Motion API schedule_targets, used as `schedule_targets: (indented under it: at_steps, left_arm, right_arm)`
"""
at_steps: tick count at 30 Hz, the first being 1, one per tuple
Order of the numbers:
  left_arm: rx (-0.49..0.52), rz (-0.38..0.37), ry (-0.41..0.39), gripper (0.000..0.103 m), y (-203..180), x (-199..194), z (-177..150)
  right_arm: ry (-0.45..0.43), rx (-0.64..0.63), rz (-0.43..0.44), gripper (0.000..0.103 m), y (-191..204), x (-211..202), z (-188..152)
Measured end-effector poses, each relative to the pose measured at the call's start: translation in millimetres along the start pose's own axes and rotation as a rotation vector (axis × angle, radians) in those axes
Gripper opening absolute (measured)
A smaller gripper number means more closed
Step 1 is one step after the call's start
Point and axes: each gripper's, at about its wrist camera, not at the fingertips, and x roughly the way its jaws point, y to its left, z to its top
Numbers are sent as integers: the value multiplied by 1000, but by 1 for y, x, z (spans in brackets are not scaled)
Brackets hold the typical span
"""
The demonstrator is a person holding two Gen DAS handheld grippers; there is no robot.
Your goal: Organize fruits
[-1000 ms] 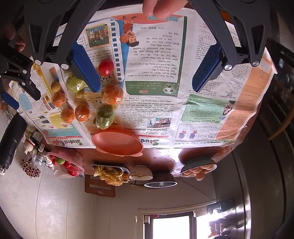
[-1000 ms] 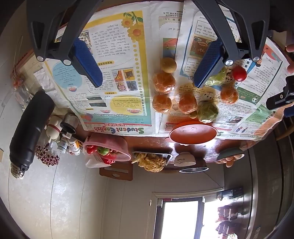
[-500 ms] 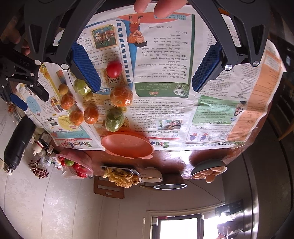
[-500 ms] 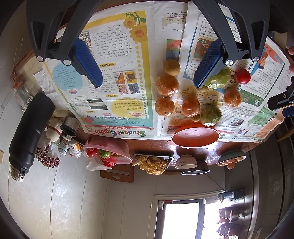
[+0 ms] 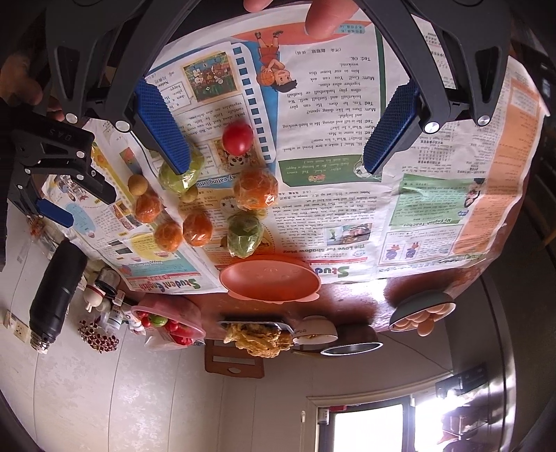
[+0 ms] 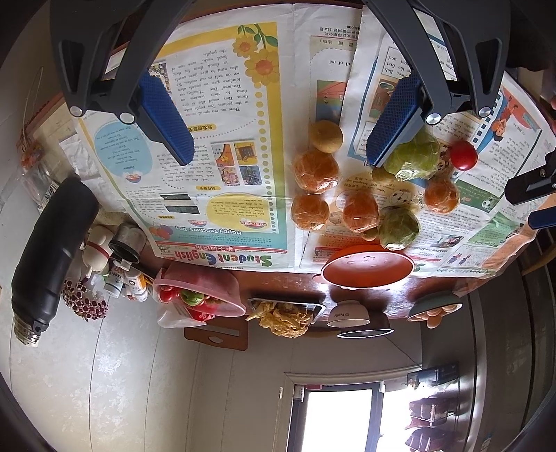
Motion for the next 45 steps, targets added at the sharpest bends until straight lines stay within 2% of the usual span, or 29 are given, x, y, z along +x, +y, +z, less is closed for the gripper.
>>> schedule_targets:
  at_steps: [24, 30, 38, 45]
  left_arm:
    - [6, -8, -4, 94, 0, 1, -1]
    - [33, -17, -5, 94, 0, 2, -5]
    - [132, -51, 12, 94, -14, 19, -19]
    - [157, -95, 24, 94, -20, 39, -26]
  right_arm:
    - [5, 1, -8, 99, 2, -1, 3]
    - [4, -12, 0, 99, 3, 0, 2]
    - [28, -71, 35, 99, 8, 11, -10]
    - [63, -83, 112, 99, 12, 30, -14]
